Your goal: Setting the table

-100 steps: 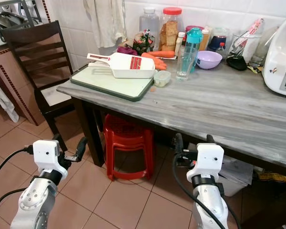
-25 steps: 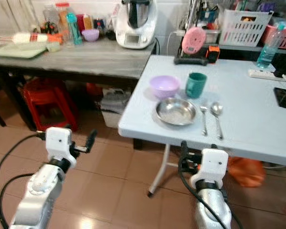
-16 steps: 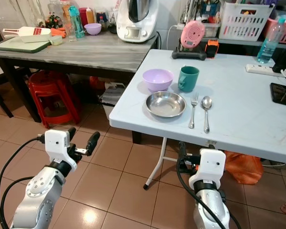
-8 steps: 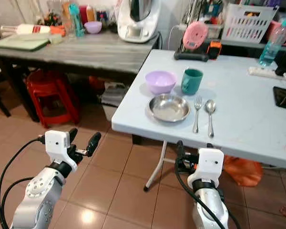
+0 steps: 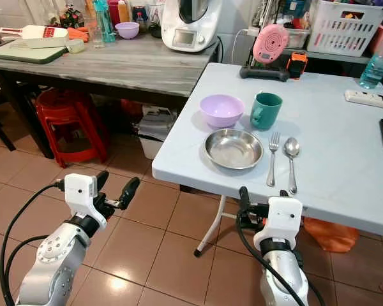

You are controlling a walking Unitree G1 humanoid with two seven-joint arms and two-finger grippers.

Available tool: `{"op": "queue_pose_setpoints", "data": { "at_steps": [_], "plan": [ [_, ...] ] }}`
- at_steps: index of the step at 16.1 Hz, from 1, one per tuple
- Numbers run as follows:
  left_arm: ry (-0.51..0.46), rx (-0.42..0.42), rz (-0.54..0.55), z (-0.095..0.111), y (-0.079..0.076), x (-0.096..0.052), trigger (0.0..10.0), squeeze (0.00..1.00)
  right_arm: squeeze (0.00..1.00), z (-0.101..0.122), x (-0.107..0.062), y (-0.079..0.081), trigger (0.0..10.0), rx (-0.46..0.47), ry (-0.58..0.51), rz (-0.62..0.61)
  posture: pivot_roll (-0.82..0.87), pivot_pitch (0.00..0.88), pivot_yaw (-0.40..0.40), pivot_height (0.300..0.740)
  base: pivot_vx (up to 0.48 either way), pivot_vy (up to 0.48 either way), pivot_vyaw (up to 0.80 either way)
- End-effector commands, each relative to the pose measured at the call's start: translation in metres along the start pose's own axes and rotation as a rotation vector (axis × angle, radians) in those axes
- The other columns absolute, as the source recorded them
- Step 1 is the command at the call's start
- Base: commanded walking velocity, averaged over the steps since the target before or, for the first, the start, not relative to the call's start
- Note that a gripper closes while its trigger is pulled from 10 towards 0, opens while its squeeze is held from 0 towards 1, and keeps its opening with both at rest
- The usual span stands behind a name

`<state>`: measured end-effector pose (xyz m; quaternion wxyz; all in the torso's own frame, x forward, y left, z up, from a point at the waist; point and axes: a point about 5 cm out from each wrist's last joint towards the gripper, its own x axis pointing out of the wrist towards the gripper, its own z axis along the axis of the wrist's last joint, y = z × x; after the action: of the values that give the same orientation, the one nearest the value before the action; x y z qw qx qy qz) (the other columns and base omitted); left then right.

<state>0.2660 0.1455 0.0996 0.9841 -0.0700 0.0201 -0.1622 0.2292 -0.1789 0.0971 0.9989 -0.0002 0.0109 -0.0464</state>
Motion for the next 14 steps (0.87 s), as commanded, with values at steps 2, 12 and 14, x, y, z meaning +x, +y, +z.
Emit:
{"op": "queue_pose_setpoints", "data": {
  "at_steps": [2,12,14],
  "plan": [
    [-0.003,0.005,-0.036,0.0023,-0.0052,-0.0003,10.0,0.00,0.00,0.0026,0.0012,0.0007,10.0,0.005,-0.007,0.006,0.04,0.000,0.021,0.740,0.285,0.000,0.00],
    [0.001,-0.003,-0.042,0.0015,-0.0052,0.0009,10.0,0.00,0.00,0.0018,0.0010,0.0031,10.0,0.014,-0.008,0.007,0.04,0.000,0.023,0.740,0.332,0.000,0.00],
    [0.002,-0.003,-0.043,0.0014,-0.0051,0.0008,10.0,0.00,0.00,0.0017,0.0009,0.0037,10.0,0.016,-0.008,0.007,0.04,0.000,0.025,0.740,0.337,0.000,0.00]
  ]
}}
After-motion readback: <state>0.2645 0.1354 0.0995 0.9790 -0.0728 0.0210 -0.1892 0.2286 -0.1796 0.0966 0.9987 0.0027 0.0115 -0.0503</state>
